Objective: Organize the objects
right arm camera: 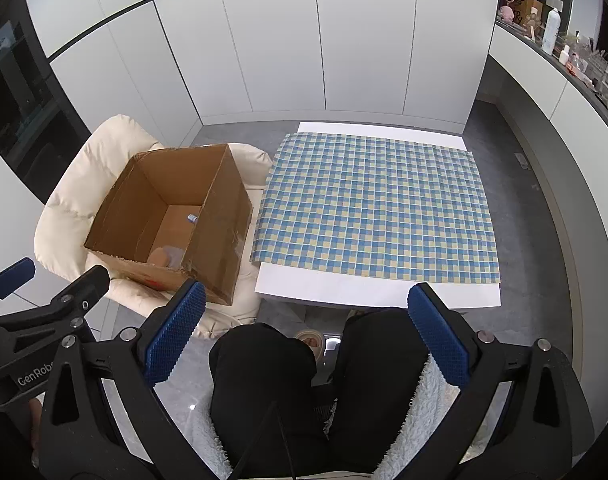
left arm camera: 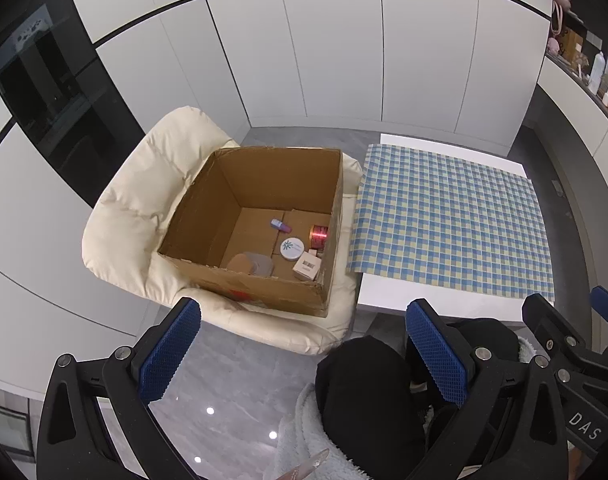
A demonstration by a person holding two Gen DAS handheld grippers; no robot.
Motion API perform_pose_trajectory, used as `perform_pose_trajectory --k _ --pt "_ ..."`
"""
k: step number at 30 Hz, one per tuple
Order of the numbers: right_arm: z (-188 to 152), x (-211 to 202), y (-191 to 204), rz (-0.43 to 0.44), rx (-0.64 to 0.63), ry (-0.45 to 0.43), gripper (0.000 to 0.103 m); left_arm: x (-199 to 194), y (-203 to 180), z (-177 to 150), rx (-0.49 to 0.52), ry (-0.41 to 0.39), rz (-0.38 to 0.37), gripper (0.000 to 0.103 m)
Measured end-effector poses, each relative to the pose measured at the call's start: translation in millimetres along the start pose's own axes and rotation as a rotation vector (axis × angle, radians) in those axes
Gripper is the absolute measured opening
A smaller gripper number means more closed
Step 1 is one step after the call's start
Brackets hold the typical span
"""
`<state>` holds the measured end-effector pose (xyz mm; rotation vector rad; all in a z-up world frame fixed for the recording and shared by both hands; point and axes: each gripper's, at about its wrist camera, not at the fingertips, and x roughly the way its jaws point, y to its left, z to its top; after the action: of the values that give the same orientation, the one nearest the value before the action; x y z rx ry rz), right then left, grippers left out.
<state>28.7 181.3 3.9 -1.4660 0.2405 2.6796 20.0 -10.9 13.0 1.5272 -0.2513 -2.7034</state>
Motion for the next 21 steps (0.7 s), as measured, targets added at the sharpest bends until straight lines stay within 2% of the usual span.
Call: perform_pose_trajectory --k 21 --pt "-0.4 2.7 -0.8 -0.004 -0.009 0.002 0.103 1.4 -2.8 0.1 -0.002 0.0 0.011 0.102"
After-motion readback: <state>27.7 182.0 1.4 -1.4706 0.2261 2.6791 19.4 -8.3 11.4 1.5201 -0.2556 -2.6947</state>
